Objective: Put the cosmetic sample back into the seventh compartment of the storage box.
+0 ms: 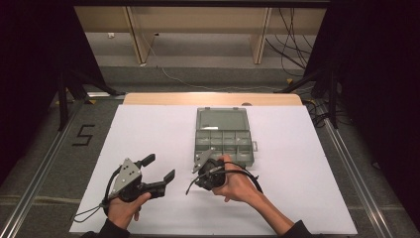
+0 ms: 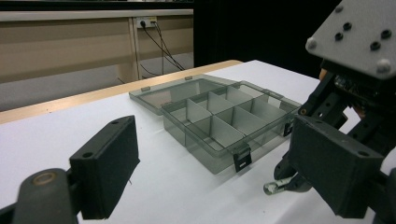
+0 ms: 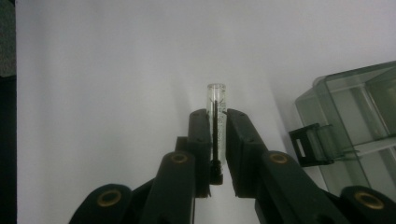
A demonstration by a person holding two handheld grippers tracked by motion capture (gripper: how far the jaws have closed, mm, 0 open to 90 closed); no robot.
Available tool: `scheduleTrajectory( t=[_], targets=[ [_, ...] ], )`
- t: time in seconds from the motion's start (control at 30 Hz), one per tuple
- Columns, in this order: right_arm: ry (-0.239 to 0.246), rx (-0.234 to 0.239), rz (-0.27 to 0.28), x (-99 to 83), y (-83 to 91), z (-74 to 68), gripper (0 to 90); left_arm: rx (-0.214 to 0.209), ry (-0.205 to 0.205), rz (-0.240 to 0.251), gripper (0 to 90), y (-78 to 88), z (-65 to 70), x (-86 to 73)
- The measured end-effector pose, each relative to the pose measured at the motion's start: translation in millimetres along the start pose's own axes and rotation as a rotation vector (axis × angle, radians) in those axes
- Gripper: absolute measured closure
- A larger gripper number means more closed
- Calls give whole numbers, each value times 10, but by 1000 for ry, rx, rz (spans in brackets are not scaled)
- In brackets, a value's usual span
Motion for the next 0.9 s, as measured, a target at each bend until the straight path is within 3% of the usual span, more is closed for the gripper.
scheduleTrajectory(
  t=[0.9],
  targets=[
    [-124,-70,109,-165,354,339,809,-9,2,-1,156,-3,11,0]
  ],
)
Point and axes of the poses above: each handheld gripper's, and its own axes: y roughly backward along the jaws, x roughly out of its top, z roughly to its right, the point moved 3 cm from there along -y, roughly forward along the jaws, and after that the axes turned 9 degrees about -z, right-handed, at the moved point
